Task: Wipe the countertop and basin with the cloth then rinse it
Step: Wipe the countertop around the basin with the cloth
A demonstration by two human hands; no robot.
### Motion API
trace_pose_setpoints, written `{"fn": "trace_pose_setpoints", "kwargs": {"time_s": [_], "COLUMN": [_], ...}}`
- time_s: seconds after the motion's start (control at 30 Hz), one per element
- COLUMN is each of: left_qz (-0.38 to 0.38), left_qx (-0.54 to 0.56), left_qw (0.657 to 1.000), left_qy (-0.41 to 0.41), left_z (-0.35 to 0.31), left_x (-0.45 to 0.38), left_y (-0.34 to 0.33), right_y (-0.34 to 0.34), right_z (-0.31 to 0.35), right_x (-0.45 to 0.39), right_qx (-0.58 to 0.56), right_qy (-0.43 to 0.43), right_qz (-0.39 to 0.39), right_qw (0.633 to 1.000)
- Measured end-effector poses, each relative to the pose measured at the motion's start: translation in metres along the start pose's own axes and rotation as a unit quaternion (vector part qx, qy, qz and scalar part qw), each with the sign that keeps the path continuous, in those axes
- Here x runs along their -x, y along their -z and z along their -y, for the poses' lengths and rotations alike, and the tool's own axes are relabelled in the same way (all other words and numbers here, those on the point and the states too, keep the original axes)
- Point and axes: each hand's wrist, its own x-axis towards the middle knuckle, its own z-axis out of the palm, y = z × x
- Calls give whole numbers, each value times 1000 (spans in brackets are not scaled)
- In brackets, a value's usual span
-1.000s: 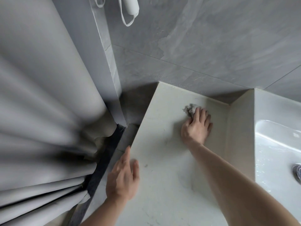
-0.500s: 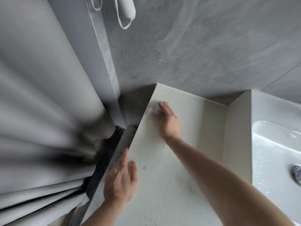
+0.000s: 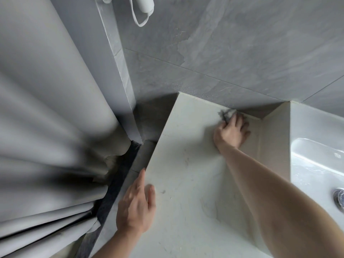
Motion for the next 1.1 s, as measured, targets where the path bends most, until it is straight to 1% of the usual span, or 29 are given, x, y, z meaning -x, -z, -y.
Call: {"fn": "trace_pose_setpoints", "kwargs": {"time_s": [0.13, 0.2, 0.3, 0.37, 0.43, 0.5, 0.57, 0.67, 0.73, 0.8, 0.87, 0.97, 1.03, 1.1], "left_qz": [0, 3, 3, 2, 3, 2, 4, 7, 7, 9, 9, 7, 7, 5], "left_qx": [-3, -7, -6, -6, -4, 0, 3, 1, 0, 1, -1, -3, -5, -4], "left_qw": [1000, 1000, 1000, 1000, 1000, 1000, 1000, 1000, 1000, 1000, 1000, 1000, 1000, 1000], "left_qy": [5, 2, 5, 2, 2, 4, 3, 5, 5, 4, 4, 4, 5, 8], "left_z": [1, 1, 0, 0, 0, 0, -2, -2, -2, -2, -2, -2, -2, -2], "left_x": [-1, 0, 0, 0, 1, 1, 1, 1, 1, 1, 0, 0, 0, 0], "left_y": [0, 0, 1, 1, 2, 2, 2, 2, 3, 3, 3, 2, 2, 2], "right_y": [-20, -29, -35, -34, -23, -9, 9, 27, 32, 28, 20, 6, -2, -9], "right_z": [71, 104, 138, 144, 134, 111, 76, 10, -29, -51, -50, -21, 5, 29], "right_x": [17, 35, 65, 75, 74, 62, 40, 1, -18, -27, -23, -12, -7, -3], "right_qx": [27, 18, -55, -113, -173, -209, -227, -181, -124, -67, -26, -1, -11, 0], "right_qy": [93, 152, 246, 266, 246, 231, 190, 109, 65, 22, 15, -24, -32, -10], "right_qz": [61, 87, 111, 144, 154, 133, 96, 10, -14, -24, -36, -40, -18, 8], "right_qw": [993, 984, 961, 946, 941, 941, 950, 977, 990, 997, 999, 999, 999, 1000]}}
